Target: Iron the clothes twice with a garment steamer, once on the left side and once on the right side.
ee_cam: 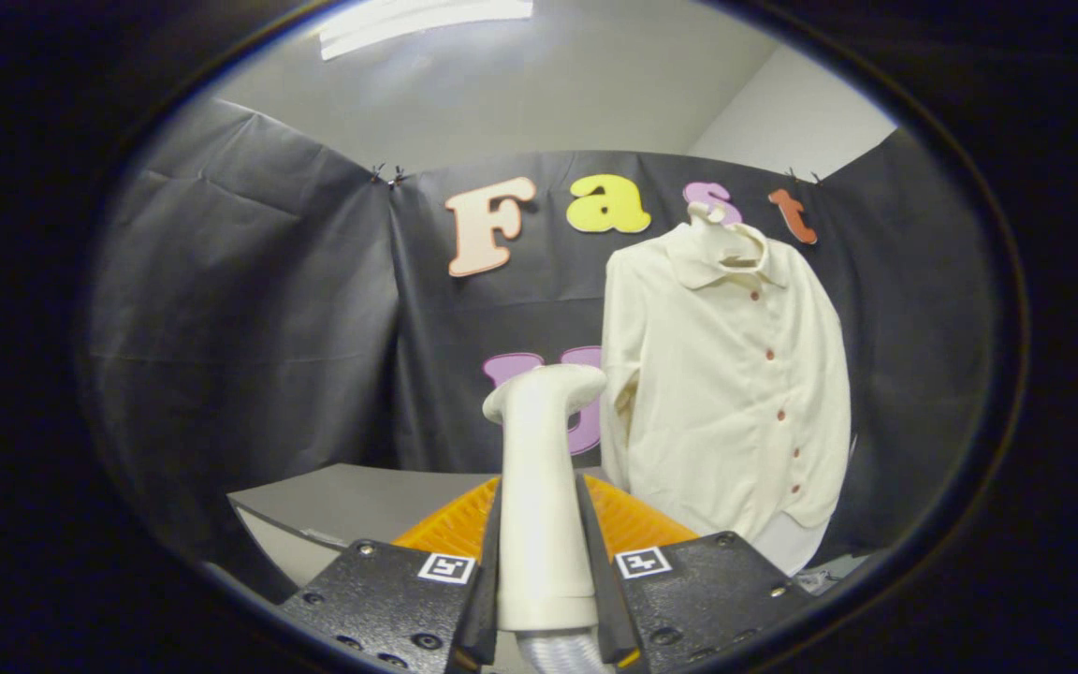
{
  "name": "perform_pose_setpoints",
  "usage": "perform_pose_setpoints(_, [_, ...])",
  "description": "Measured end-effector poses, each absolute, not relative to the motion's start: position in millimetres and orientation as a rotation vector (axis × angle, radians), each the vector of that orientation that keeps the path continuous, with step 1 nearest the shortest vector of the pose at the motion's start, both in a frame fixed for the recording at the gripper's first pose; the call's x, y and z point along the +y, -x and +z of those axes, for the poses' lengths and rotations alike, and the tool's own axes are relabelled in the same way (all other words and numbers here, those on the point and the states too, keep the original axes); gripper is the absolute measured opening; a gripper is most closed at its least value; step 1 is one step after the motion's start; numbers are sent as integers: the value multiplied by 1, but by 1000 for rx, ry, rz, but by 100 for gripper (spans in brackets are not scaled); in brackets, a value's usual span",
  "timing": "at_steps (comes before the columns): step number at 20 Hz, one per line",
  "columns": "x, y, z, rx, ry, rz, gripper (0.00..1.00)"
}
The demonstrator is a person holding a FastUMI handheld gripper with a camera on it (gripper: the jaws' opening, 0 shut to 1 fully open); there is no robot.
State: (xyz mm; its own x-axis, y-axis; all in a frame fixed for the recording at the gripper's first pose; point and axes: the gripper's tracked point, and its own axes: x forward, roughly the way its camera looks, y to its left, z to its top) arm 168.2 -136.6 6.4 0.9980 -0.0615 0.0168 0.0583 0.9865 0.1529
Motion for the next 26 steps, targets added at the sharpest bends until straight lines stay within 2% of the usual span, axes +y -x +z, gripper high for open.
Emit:
perform_pose_setpoints(11, [-252,-185,32,-172,-125,-163,40])
perform_pose_setpoints(21, [-307,-232,-6,-135,-213,-186,40])
perform_pose_setpoints(26, [-312,-232,-29,-114,-235,-169,40])
